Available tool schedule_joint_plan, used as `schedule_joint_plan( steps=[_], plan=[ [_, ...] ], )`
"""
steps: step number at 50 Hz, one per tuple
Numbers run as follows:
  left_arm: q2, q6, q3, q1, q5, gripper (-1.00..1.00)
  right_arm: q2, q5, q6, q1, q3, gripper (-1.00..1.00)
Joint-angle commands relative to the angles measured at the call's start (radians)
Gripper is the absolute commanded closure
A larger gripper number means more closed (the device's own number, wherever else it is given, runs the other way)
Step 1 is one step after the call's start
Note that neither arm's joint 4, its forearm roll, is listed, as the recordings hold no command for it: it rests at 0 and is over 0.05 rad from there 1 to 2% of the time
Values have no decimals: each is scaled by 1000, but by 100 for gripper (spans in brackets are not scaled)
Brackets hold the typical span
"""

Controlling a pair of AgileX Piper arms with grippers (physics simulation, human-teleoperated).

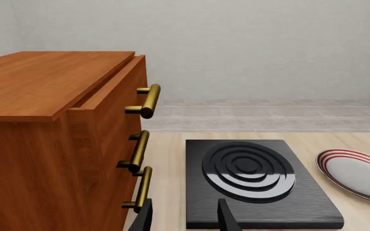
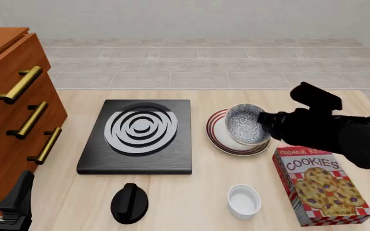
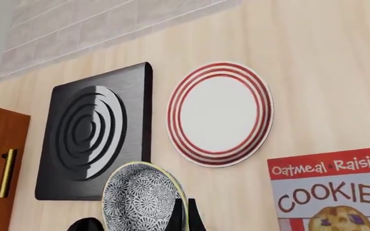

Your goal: Pick the akita bowl next to the ramekin and place it on the plate.

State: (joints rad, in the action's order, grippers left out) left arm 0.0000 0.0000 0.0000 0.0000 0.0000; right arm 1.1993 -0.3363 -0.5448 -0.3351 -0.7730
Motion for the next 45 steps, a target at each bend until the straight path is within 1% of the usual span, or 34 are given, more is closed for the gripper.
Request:
schedule_joint_plan(
  steps=[1,7,9,31,32,36,37,41,43,44,45],
  plan=[
    [0,0,0,0,0,-100,58,35,-5,25,-25,100],
    [0,0,0,0,0,-100,83,44,3,41,-40,100],
    [0,0,0,0,0,-100,98,48,9,57,-53,100],
    [0,0,0,0,0,-100,212,101,-1,63,-115,100],
    [0,0,0,0,0,-100,218,107,-11,57,-113,100],
    [0,0,0,0,0,-100,234,115,-9,62,-123,100],
    [0,0,0,0,0,-100,241,121,-19,59,-122,100],
    [0,0,0,0,0,-100,262,132,-17,64,-127,100],
    [0,0,0,0,0,-100,267,134,-25,62,-128,100],
    [0,0,0,0,0,-100,271,132,-13,72,-136,100],
    [0,0,0,0,0,-100,276,139,-28,65,-131,100]
  ],
)
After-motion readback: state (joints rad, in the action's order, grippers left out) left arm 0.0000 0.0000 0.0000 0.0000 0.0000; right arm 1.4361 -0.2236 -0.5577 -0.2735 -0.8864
